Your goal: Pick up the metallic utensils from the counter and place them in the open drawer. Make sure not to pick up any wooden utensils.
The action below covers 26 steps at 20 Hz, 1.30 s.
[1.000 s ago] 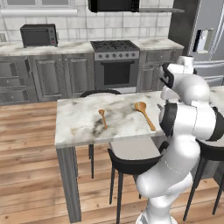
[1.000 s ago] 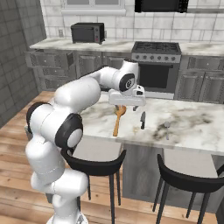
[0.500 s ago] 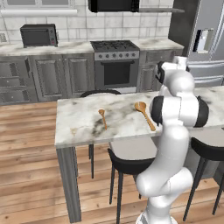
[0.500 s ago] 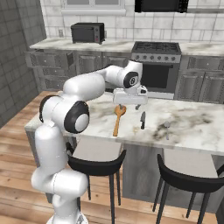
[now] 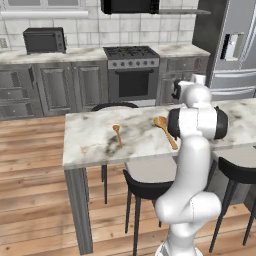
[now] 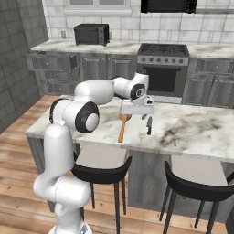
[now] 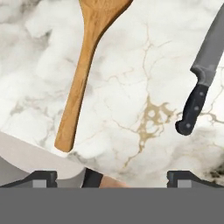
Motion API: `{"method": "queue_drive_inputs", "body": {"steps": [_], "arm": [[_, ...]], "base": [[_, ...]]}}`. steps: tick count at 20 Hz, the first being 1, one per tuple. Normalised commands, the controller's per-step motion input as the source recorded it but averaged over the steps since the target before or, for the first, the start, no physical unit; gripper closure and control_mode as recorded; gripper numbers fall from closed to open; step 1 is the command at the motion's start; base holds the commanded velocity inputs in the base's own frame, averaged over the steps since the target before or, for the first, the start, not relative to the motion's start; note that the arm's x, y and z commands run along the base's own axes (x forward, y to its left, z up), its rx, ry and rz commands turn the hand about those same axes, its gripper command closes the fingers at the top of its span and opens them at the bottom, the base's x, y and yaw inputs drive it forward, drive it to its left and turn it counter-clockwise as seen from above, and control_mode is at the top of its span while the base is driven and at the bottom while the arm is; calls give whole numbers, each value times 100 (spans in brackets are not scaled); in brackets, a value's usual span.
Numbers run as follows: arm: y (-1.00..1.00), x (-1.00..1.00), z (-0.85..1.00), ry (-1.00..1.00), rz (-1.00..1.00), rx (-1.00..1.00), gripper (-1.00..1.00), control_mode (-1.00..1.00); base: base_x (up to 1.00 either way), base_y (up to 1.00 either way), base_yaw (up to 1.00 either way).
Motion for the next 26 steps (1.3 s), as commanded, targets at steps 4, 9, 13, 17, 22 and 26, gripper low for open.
{"method": "queue_drive_inputs", "body": {"steps": [4,9,13,17,22,26], "arm": [[-15,5,-8,-1,5,0,-100,-100],[-13,0,-6,1,0,0,-100,-100],[-31,2,-11,0,-3,1,-100,-100],[-29,7,-17,0,-14,1,-100,-100],[-6,15,-12,0,-19,0,-100,-100],[0,26,-12,1,-20,0,-100,-100]], "base": [[0,0,0],[0,0,0],[0,0,0],[0,0,0],[0,0,0],[0,0,0]]}}
